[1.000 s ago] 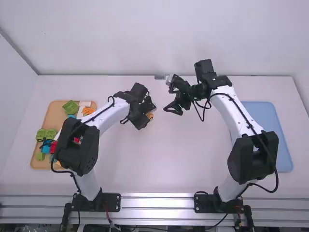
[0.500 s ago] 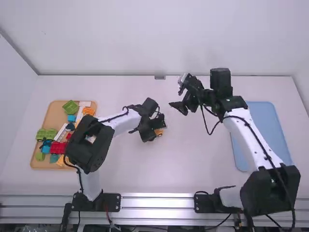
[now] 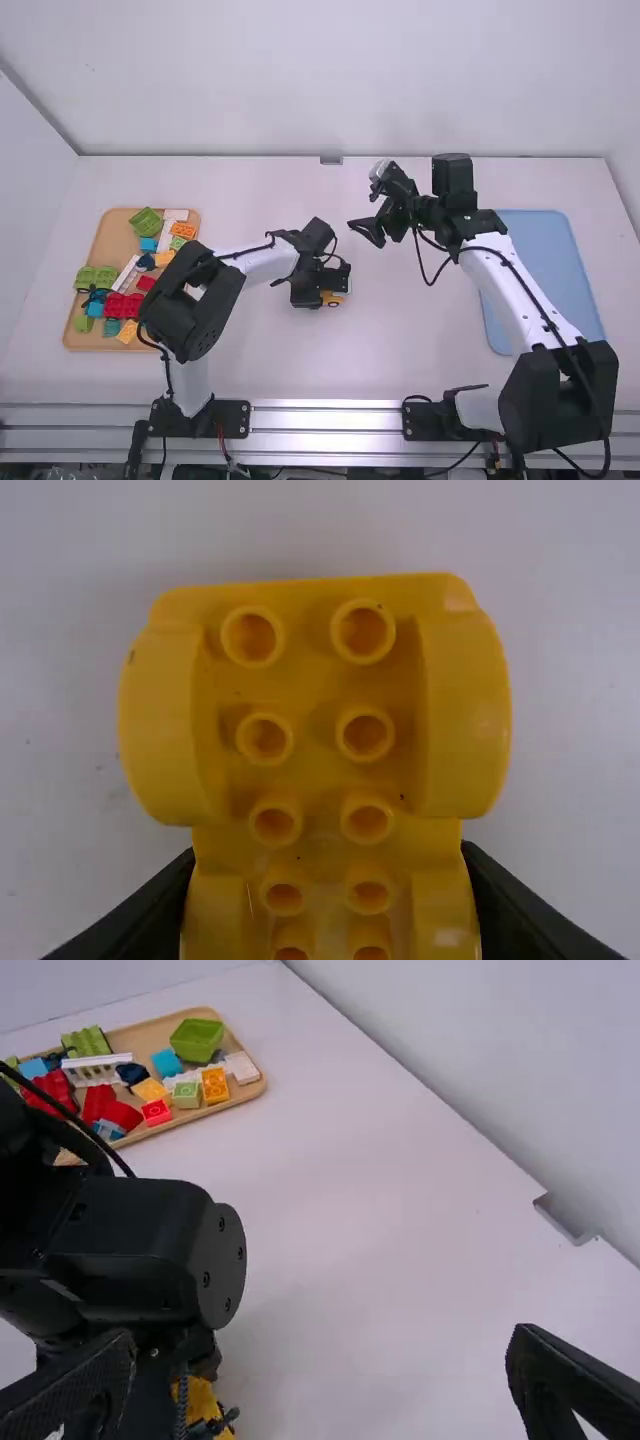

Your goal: Assemble lego blocks to make yellow taxi

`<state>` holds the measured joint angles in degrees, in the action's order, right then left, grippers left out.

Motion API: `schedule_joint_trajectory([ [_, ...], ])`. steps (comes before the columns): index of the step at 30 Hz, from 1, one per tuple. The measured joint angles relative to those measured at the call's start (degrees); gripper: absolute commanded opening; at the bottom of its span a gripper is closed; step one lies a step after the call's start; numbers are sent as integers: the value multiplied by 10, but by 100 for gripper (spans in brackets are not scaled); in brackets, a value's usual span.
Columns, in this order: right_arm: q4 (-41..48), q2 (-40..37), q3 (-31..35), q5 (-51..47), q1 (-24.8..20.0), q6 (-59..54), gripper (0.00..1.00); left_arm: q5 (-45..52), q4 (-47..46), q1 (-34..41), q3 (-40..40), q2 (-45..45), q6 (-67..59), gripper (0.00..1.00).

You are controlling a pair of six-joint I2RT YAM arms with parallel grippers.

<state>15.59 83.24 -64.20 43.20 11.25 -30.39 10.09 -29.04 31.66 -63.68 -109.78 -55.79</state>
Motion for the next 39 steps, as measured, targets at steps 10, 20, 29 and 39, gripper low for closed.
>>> schedule_joint_trajectory([
  [10, -1, 0, 0, -1, 16, 2, 99, 6, 6, -2, 0, 0, -28, 99],
  [20, -16, 0, 0, 2, 7, -8, 99, -18, -57, -19, -19, 61, 36, 99],
  [29, -30, 0, 0, 12, 33, -22, 99, 22, -33, -118, -32, 185, 76, 99],
  [39, -64, 3, 0, 14, 102, -30, 99, 58, 18, -390, -32, 208, 450, 99],
])
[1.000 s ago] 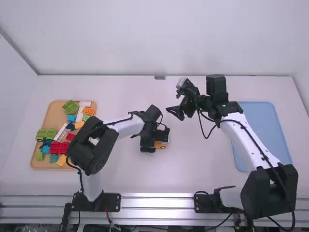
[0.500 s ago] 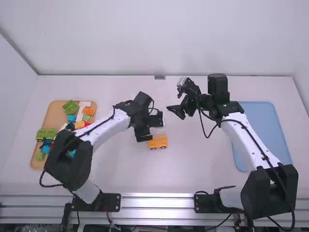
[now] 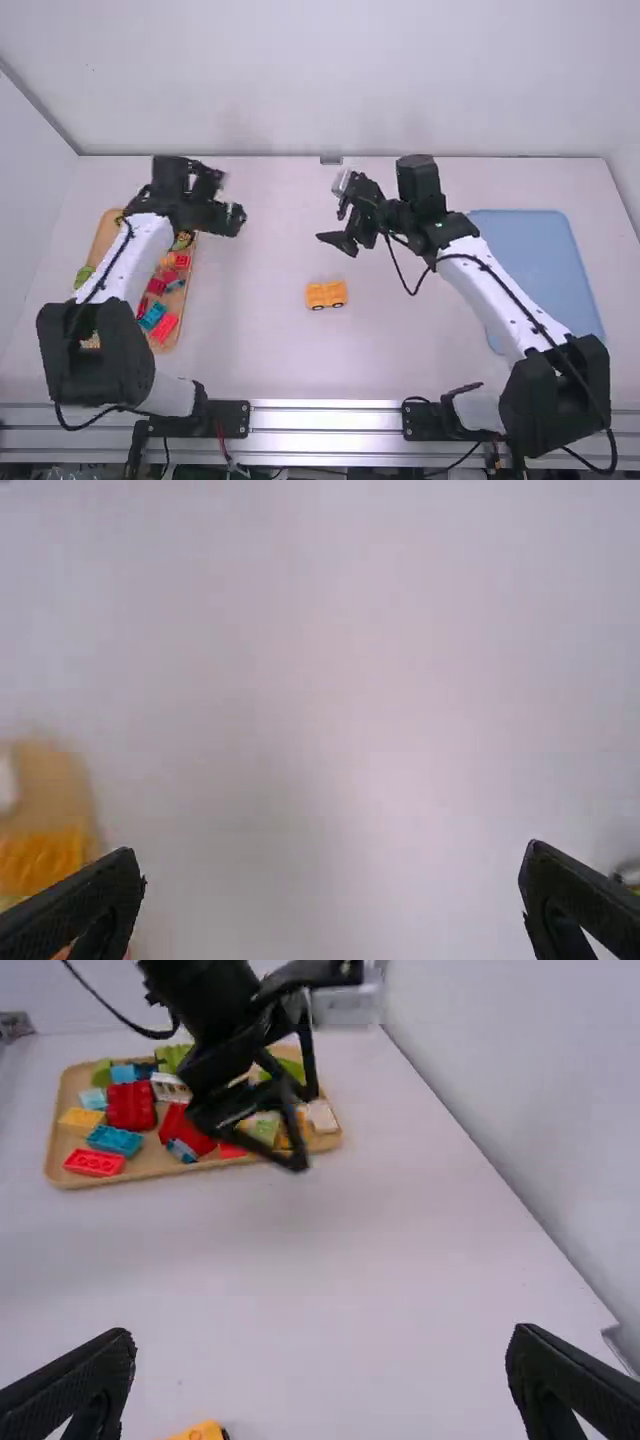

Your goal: Assemble lego blocks to make yellow taxi

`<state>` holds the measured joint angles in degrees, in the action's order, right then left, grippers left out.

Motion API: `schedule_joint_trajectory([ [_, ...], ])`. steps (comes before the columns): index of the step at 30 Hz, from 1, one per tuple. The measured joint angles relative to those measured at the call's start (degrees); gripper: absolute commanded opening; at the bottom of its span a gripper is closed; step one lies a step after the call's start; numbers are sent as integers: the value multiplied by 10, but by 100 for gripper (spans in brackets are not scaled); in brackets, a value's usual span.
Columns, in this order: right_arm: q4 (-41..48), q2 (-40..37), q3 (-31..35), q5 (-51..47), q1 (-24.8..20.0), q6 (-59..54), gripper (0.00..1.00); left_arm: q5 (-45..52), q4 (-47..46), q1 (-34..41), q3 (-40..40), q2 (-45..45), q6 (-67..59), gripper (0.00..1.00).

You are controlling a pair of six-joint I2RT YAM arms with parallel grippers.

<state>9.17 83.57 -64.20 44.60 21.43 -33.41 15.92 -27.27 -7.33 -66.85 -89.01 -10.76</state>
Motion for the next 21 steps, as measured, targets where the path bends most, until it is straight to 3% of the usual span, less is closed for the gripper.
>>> schedule_joint_trajectory([
  [10, -124, 88, 0, 0, 51, 50, 98, 0, -76, -222, 0, 0, 294, 99],
  [16, -163, 110, 0, 0, 56, 71, 98, 2, -144, -305, 0, 0, 362, 99],
  [21, -169, 110, 0, 0, 55, 75, 98, 0, -246, -393, 0, 0, 516, 99],
])
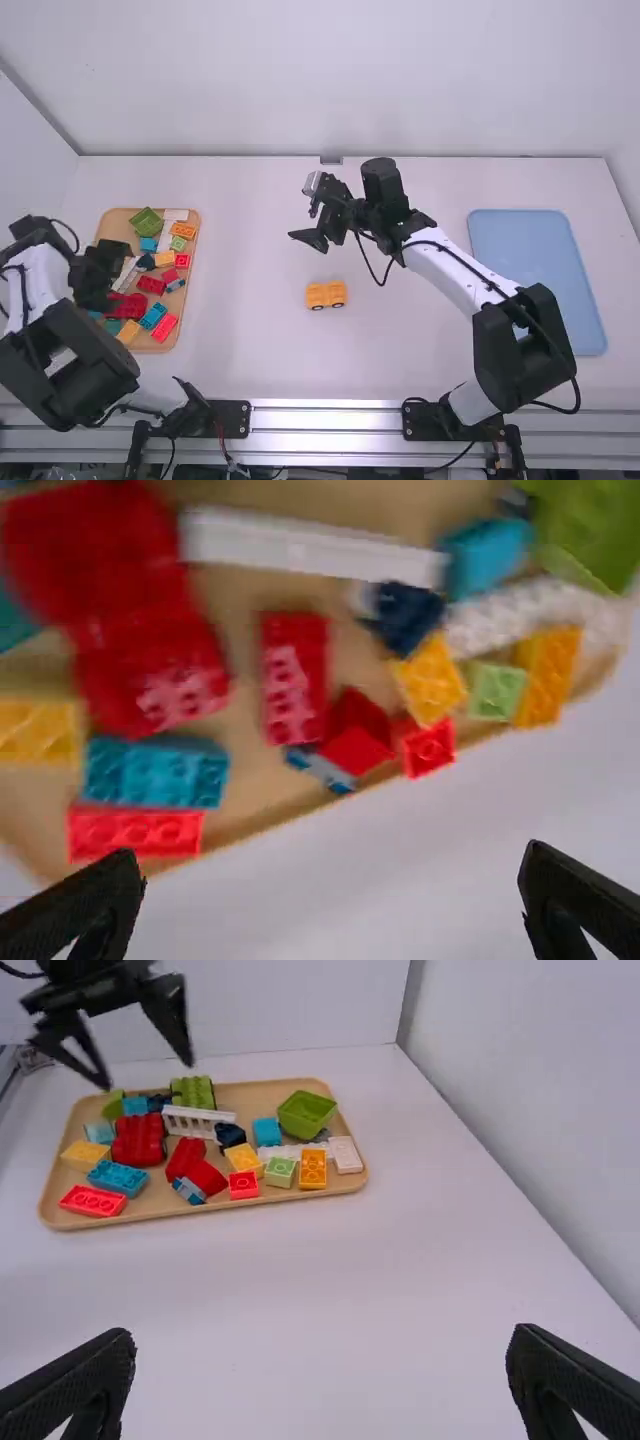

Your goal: Assemble lego blocks to make yellow taxi

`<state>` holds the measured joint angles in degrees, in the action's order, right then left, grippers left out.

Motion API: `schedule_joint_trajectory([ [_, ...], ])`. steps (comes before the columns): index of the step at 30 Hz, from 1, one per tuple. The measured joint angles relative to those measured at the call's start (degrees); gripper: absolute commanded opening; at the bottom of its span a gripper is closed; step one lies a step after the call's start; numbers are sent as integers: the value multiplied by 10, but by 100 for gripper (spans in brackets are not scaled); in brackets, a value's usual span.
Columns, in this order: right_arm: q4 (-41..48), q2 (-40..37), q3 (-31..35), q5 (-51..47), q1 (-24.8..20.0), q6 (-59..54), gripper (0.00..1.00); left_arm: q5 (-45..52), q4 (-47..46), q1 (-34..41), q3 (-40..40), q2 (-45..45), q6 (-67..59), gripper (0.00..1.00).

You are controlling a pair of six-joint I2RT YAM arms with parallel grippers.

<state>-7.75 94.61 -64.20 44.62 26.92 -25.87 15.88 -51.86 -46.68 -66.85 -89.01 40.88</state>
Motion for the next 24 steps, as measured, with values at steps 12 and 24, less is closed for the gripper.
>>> schedule_joint_trajectory([
  [12, 4, 0, 0, 0, -7, -7, 98, -24, 45, -78, 66, 0, 407, 99],
  [24, 4, 0, 0, 0, -7, -15, 99, -55, 97, -75, 137, 1, 596, 90],
])
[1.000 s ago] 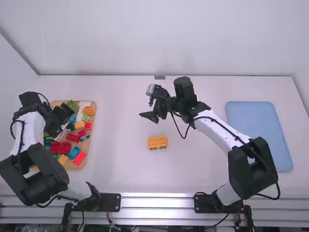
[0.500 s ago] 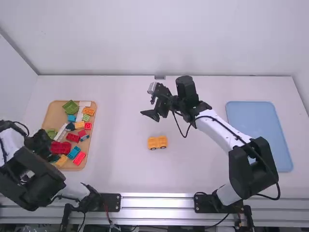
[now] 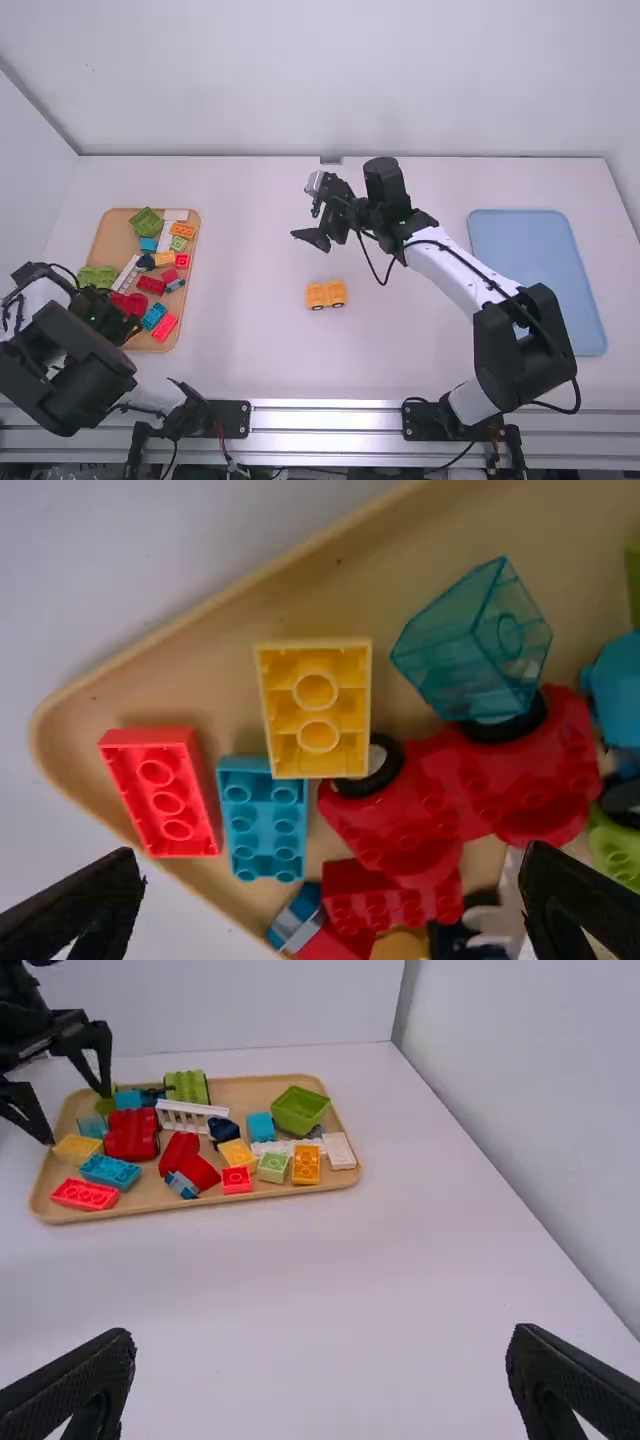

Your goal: Assemble lego blocks to make yellow taxi

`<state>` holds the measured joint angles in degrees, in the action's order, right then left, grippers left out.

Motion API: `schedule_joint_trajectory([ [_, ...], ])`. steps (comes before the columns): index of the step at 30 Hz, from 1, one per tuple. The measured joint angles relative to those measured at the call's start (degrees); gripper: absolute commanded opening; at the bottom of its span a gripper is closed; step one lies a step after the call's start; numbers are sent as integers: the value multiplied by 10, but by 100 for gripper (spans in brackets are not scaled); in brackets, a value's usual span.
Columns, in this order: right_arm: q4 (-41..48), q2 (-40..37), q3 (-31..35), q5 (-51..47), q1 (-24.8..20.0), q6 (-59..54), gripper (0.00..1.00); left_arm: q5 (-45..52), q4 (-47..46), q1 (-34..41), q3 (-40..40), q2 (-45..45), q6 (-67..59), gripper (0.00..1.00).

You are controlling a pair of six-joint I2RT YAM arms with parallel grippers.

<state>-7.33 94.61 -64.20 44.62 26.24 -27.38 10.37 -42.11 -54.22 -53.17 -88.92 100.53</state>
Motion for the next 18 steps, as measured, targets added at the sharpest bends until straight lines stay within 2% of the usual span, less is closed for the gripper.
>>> schedule_joint_trajectory([
  [1, 0, 0, 0, 0, 0, 1, 98, -1, 14, 1, 6, 1, 11, 83],
  [4, -2, 0, 0, 0, 0, 0, 99, 2, 27, 1, 21, 2, 40, 89],
  [6, -2, 0, 0, 0, 0, -1, 99, 5, 33, 0, 35, 2, 54, 88],
  [9, -2, 0, 0, 0, 0, -3, 99, 5, 42, 0, 48, 2, 62, 78],
  [13, -2, 0, 0, 0, 0, -8, 98, 5, 61, 0, 64, 2, 67, 73],
  [17, -2, 0, 0, 0, 0, -13, 99, -6, 77, 0, 70, 2, 66, 73],
  [18, -2, 0, 0, 0, 0, -14, 99, -11, 85, 1, 70, 2, 58, 78],
])
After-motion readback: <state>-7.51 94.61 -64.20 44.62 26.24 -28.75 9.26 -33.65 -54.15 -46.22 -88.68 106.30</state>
